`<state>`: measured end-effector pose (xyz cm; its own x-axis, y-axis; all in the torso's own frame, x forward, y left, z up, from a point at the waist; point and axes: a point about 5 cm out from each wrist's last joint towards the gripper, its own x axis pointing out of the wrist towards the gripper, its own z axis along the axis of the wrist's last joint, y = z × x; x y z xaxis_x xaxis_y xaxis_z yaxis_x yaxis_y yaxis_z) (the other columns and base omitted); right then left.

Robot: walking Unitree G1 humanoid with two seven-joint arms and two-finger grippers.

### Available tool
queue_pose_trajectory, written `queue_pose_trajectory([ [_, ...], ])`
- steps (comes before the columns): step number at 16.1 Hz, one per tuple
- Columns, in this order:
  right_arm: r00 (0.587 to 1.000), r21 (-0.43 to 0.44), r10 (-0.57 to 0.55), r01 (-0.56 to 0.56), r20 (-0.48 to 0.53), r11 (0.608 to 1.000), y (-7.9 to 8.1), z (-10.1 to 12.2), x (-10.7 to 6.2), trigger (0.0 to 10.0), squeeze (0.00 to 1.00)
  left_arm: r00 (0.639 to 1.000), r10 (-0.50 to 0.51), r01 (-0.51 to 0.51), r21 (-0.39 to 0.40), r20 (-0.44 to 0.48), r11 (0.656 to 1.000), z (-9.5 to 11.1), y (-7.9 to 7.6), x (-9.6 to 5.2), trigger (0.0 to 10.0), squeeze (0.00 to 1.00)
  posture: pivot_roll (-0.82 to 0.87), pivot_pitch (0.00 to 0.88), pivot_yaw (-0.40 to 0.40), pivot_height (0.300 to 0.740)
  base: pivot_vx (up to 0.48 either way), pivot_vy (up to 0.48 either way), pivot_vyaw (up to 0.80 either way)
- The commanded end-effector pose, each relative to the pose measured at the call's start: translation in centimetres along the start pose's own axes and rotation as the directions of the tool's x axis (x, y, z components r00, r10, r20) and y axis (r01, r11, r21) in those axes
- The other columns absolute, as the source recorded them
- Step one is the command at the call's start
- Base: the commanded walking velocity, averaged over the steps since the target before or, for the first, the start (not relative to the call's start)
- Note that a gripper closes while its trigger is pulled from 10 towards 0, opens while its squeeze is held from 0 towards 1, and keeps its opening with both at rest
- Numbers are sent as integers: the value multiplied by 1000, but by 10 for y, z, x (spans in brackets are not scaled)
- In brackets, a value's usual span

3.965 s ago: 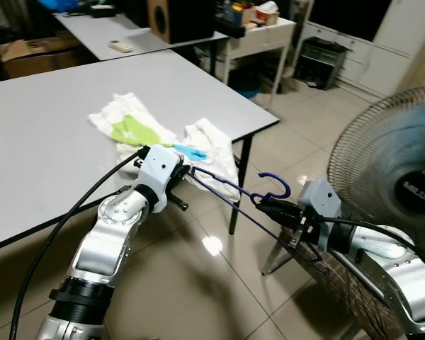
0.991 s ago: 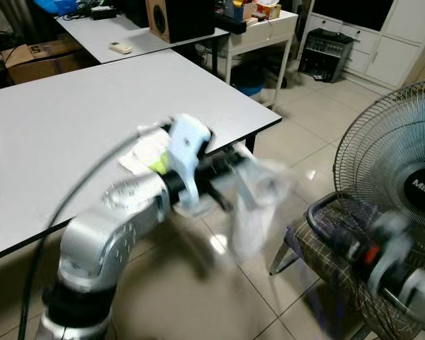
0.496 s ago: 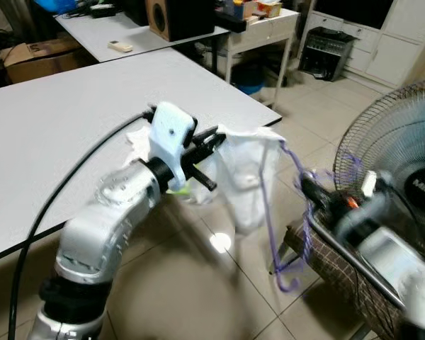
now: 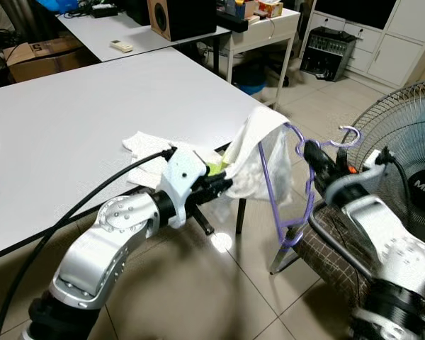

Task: Hang hanger

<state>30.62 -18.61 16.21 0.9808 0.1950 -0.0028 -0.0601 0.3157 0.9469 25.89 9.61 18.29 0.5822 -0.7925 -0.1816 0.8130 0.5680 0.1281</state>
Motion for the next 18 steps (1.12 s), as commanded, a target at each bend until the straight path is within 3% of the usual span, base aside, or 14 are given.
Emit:
queue_pose_trajectory([
  [1, 997, 50, 7, -11, 81, 999, 6, 11, 3, 10000, 0, 999, -51, 51, 2, 3, 999, 2, -6, -1, 0, 0, -154, 0, 4, 740, 0, 0, 0],
  [2, 992, 134, 7, -24, 126, 991, 9, 10, 12, 10000, 0, 996, -83, 83, -14, 12, 996, 2, -11, -1, 0, 0, -155, 0, 3, 740, 0, 0, 0],
  [3, 990, 160, 2, -24, 138, 987, 11, 7, 19, 10000, 0, 995, -101, 101, -24, 21, 995, 2, -14, 1, 0, 0, -155, 0, 3, 740, 0, 0, 0],
  [5, 990, 86, -34, 22, 135, 996, 12, 4, 30, 10000, 0, 993, -102, 104, -47, 52, 993, 5, -17, 3, 0, 0, -150, 0, 1, 740, 0, 0, 0],
  [8, 977, 41, -129, 124, 170, 991, 8, 2, 46, 10000, 0, 988, -111, 120, -90, 104, 989, 12, -18, 4, 0, 0, -148, 0, -4, 740, 0, 0, 0],
  [11, 974, 142, -127, 102, 185, 985, 14, -1, 59, 10000, 0, 984, -156, 162, -74, 80, 984, 10, -25, 6, 0, 0, -144, 0, -8, 740, 0, 0, 0],
  [14, 985, 157, -85, 61, 150, 986, 24, -11, 69, 10000, 0, 991, -130, 131, -44, 39, 990, 4, -23, 10, 0, 0, -142, 0, -16, 740, 0, 0, 0],
  [18, 989, 15, -109, 108, 104, 994, 20, -23, 75, 10000, 0, 980, -152, 162, -68, 129, 984, 20, -27, 13, 0, 0, -143, 0, -27, 740, 0, 0, 0],
])
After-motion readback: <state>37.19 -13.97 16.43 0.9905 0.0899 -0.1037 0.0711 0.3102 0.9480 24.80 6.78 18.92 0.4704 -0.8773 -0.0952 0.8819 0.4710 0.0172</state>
